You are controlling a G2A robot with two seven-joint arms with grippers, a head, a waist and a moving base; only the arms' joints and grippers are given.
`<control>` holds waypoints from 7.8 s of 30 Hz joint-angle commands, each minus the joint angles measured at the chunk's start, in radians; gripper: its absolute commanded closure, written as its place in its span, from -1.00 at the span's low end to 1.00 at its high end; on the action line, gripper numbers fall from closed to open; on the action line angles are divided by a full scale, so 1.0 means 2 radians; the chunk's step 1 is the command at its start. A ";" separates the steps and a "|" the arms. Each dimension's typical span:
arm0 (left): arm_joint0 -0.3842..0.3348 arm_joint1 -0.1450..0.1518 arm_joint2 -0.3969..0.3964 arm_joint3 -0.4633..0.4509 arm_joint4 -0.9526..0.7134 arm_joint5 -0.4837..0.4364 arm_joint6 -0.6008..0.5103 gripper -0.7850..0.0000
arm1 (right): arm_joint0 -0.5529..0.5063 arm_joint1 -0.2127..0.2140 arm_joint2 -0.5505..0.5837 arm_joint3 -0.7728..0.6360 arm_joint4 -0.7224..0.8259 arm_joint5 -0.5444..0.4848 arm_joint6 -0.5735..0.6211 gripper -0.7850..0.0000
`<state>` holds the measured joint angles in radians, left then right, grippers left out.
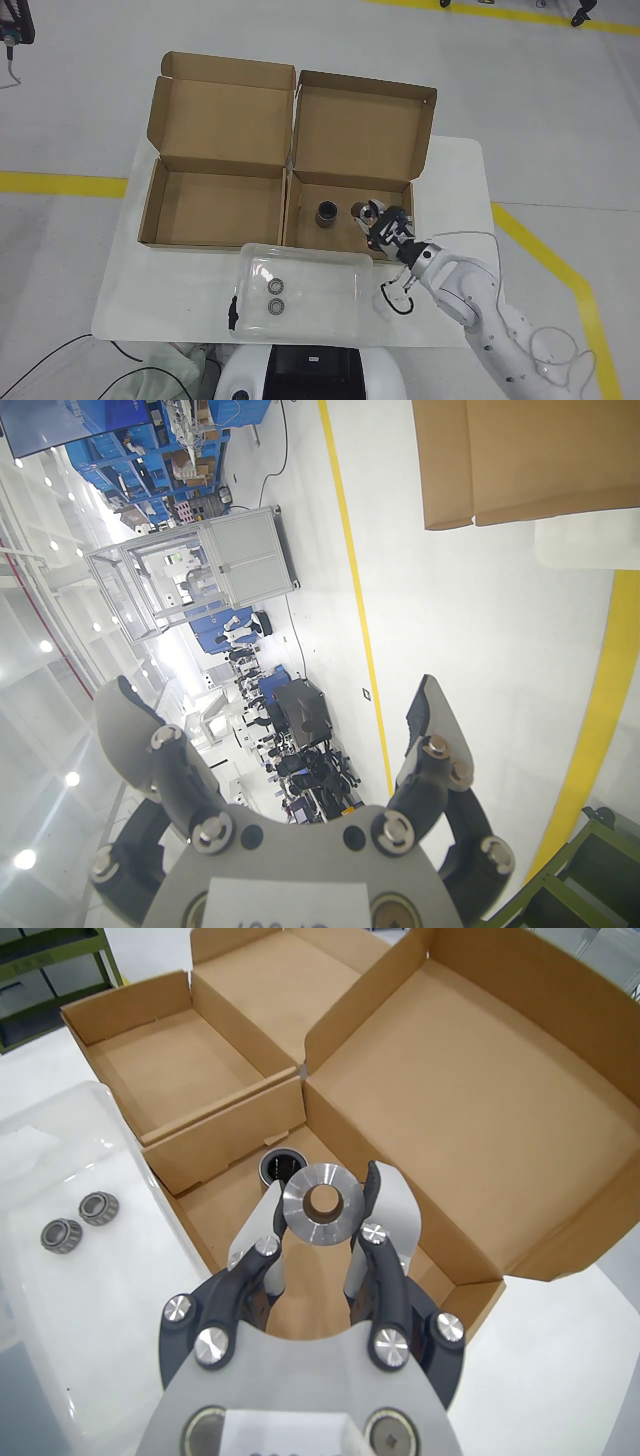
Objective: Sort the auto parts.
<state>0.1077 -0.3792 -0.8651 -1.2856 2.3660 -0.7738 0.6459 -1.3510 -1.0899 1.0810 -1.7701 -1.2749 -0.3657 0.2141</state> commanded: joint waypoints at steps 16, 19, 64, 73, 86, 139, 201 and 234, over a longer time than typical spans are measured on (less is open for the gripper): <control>0.000 0.000 0.000 0.000 0.000 0.000 0.000 -1.00 | 0.104 -0.030 -0.074 0.115 0.041 0.013 0.098 1.00; 0.000 0.000 0.000 0.000 0.000 0.000 0.000 -1.00 | 0.120 -0.035 -0.084 0.128 0.054 0.006 0.111 1.00; 0.000 0.000 0.000 0.000 0.000 0.000 0.000 -1.00 | 0.007 -0.032 -0.113 -0.079 -0.050 -0.028 0.065 -0.54; 0.000 0.000 0.000 0.000 0.000 0.000 0.000 -1.00 | 0.001 -0.037 -0.134 -0.062 -0.051 -0.025 0.024 -0.55; 0.000 0.000 0.000 0.000 0.000 0.000 0.000 -1.00 | 0.001 -0.037 -0.134 -0.062 -0.051 -0.025 0.024 -0.55; 0.000 0.000 0.000 0.000 0.000 0.000 0.000 -1.00 | 0.145 -0.125 -0.291 0.139 -0.076 -0.050 0.111 0.00; 0.000 0.000 0.000 0.000 0.000 0.000 0.000 -1.00 | 0.145 -0.118 -0.149 0.002 0.028 -0.099 -0.240 1.00; 0.000 0.000 0.000 0.000 0.000 0.000 0.000 -1.00 | 0.152 -0.133 -0.154 0.036 -0.036 -0.014 -0.074 1.00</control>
<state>0.1076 -0.3792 -0.8651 -1.2856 2.3660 -0.7738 0.6459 -1.0560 -1.3541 0.7792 -1.7150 -1.3464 -0.3953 0.0379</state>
